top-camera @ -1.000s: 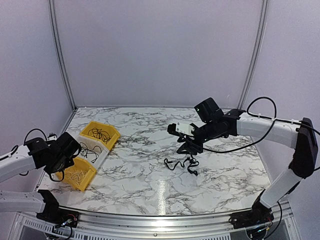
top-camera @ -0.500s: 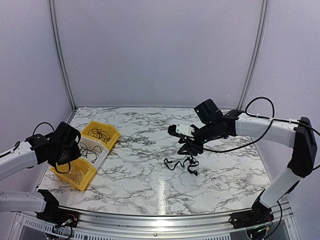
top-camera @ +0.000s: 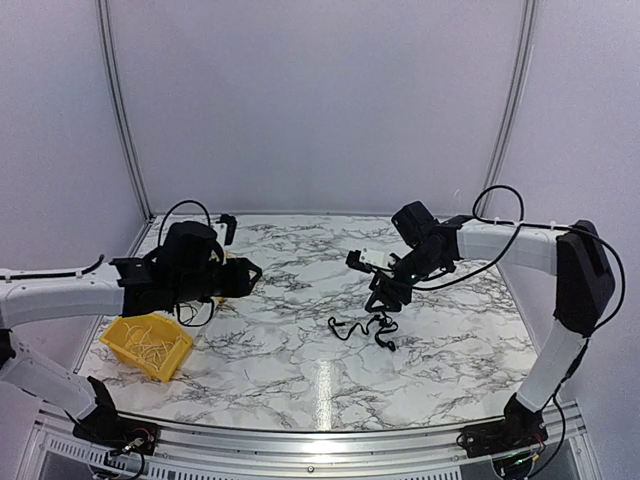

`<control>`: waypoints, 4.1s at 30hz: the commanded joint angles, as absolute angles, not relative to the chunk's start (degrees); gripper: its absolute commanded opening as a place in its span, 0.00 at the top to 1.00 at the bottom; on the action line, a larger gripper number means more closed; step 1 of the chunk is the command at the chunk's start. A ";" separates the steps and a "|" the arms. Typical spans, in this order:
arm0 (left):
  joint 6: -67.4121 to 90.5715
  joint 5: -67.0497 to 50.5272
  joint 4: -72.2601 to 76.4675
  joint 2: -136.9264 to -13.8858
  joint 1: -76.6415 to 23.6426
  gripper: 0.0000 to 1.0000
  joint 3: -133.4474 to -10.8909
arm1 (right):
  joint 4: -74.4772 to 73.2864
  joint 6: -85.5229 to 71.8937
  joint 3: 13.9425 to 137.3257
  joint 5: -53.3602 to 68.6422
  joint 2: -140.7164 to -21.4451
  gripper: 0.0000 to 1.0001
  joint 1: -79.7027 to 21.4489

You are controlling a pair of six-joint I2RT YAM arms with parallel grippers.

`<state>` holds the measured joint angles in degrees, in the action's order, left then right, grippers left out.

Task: Untangle the cables

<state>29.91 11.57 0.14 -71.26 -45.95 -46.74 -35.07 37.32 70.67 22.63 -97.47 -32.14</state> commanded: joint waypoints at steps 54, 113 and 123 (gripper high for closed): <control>28.97 14.39 24.12 -82.53 -55.85 0.52 -40.12 | -54.81 35.28 105.87 26.14 -99.40 1.00 -41.62; 25.92 0.31 30.35 -108.97 -58.97 0.63 -58.59 | -46.85 33.42 83.54 27.03 -81.24 1.00 -36.92; 12.25 11.90 38.19 -93.90 -62.92 0.55 -49.69 | -48.54 34.38 85.90 27.13 -83.61 1.00 -38.94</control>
